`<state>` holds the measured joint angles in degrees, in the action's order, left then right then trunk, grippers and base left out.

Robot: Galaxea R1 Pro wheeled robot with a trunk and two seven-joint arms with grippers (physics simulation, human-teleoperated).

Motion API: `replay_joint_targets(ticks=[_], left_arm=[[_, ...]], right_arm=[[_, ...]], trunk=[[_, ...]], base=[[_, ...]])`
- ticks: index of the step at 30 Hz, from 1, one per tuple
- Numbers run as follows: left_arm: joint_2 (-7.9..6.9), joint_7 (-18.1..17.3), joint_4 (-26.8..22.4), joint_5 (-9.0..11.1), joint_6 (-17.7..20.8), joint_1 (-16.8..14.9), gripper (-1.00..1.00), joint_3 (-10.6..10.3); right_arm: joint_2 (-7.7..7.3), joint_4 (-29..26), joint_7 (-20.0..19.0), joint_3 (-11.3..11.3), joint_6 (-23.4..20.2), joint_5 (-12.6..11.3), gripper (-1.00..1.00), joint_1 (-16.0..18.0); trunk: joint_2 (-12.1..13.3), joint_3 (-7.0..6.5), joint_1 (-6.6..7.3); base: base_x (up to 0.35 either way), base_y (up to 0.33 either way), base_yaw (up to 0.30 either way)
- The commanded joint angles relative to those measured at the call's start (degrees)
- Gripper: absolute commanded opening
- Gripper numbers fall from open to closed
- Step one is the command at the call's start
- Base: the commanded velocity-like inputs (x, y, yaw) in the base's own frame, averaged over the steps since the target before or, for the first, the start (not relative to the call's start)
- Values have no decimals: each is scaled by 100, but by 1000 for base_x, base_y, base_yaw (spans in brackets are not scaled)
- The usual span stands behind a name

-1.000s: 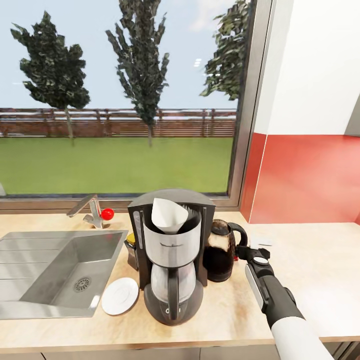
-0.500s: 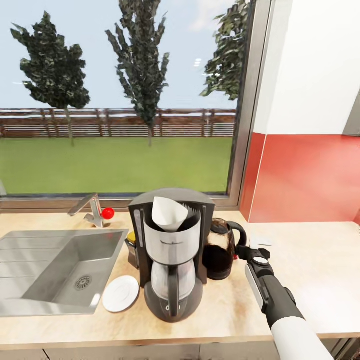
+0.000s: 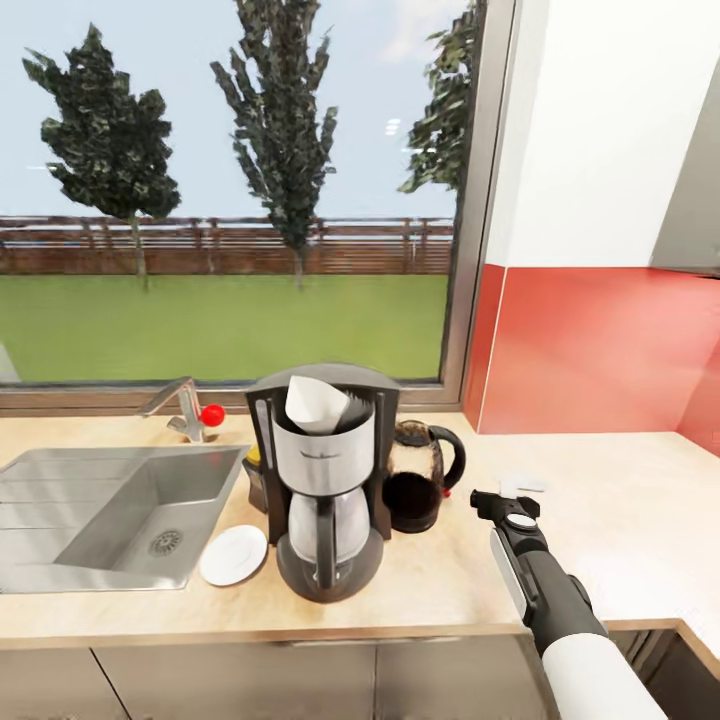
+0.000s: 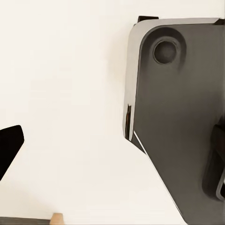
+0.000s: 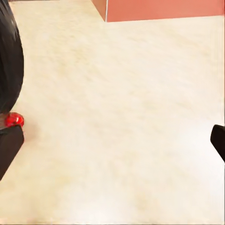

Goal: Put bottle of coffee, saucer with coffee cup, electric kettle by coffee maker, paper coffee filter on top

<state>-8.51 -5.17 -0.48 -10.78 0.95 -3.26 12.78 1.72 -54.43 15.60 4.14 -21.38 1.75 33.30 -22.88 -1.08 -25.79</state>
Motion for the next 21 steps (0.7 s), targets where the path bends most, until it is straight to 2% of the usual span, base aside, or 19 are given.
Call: replay_joint_targets(ticks=[1,13,15,18,21], left_arm=[[-1,-20,-5,-56,13,0,100,49],[-47,-23,-73,-8,-121,-20,100,113],[-57,-26,-197,-5,-368,-39,100,117],[-46,-25,-567,1,-959,-61,100,121],[-32,-28,-1066,53,-1477,-68,100,136]], right_arm=[[4,-6,4,8,-33,18,100,1],[29,21,4,1,-33,12,100,1],[35,31,4,0,-30,9,100,1],[43,74,-4,-4,85,7,100,-1],[47,386,-12,-8,548,2,100,-12]], trunk=[[-4,3,0],[-4,3,0],[-4,3,0],[-4,3,0],[-4,3,0]], base=[[-231,-194,0],[-183,-224,0],[-252,-198,0],[-217,-83,0],[-54,-18,0]])
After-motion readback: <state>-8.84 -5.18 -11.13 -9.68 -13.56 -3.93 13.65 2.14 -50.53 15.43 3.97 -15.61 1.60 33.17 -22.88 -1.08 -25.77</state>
